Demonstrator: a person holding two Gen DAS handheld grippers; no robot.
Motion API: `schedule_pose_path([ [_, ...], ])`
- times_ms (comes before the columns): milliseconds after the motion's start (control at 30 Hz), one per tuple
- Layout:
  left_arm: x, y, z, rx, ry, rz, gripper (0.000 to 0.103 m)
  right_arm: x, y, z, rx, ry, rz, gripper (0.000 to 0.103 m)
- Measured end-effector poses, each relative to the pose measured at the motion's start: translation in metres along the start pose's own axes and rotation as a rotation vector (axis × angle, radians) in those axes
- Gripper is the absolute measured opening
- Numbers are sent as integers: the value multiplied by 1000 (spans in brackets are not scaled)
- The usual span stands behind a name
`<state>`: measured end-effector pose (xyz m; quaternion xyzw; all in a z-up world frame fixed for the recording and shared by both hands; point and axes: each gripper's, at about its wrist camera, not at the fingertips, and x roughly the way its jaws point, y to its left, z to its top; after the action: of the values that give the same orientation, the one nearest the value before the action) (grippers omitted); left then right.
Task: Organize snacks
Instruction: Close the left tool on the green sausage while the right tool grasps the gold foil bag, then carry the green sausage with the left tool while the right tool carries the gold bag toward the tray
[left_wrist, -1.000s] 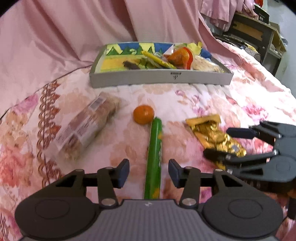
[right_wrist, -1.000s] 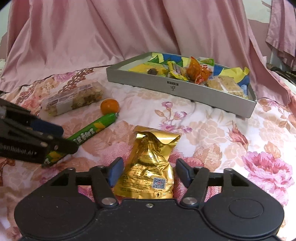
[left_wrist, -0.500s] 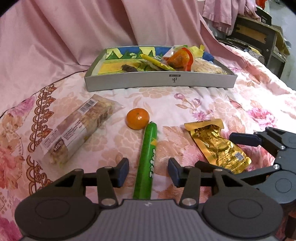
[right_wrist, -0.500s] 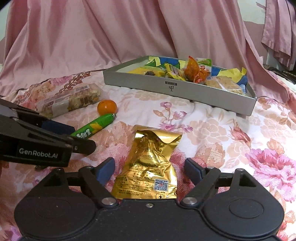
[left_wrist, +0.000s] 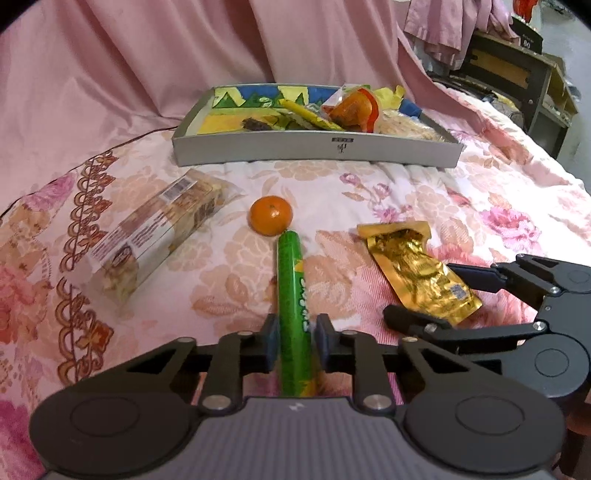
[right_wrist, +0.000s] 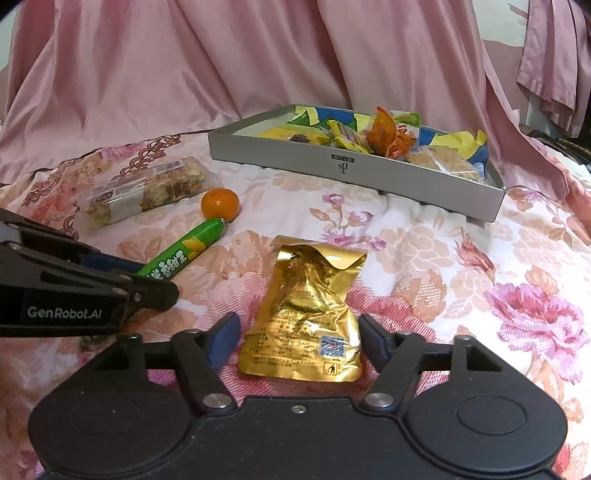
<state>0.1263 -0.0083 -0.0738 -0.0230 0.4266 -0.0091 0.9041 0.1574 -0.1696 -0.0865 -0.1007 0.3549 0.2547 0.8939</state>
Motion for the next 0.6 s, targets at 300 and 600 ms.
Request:
schedule_pose_path([
  [300, -10, 0, -10, 7, 11, -13, 19, -12, 25, -9, -113, -30, -63, 41],
  [600, -22, 7, -19, -25, 25, -54, 19, -20, 15, -9, 33, 11, -34, 37],
])
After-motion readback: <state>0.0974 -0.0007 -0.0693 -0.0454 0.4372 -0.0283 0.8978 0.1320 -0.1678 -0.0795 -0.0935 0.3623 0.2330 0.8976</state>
